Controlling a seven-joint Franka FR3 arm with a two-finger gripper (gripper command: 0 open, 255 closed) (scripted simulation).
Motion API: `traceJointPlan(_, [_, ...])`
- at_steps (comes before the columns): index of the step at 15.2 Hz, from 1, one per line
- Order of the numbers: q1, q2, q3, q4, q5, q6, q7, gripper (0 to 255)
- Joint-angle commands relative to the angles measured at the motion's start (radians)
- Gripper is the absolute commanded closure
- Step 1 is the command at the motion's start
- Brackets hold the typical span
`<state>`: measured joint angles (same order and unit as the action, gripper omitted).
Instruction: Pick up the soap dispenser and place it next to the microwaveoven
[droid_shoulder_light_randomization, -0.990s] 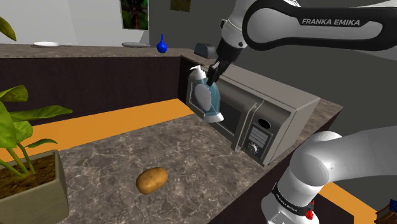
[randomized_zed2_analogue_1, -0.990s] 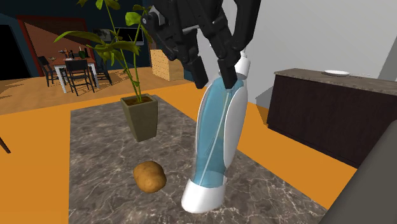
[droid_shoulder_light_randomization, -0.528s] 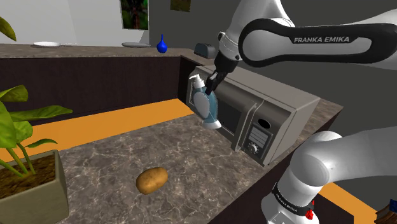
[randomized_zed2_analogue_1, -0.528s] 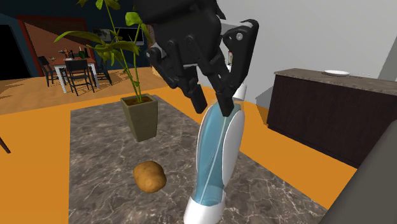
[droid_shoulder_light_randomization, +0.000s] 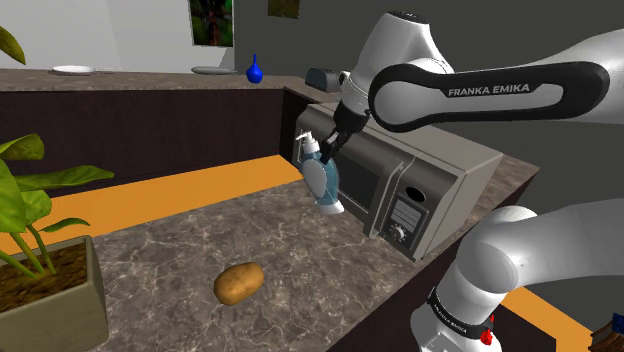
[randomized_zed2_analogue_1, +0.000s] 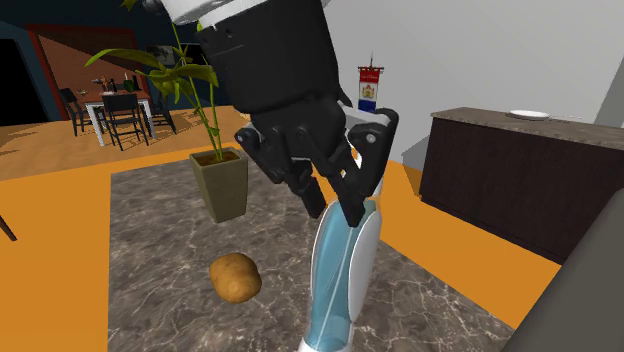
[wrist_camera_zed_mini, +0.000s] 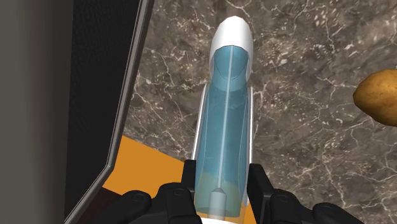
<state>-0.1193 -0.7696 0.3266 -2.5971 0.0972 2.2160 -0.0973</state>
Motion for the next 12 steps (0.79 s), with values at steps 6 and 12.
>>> traceJointPlan(6, [0.005, 0.017, 0.020, -0.083, 0.009, 0.101, 0.011, 255])
traceJointPlan(12, [0.005, 0.045, 0.040, -0.147, 0.015, 0.193, 0.023, 255])
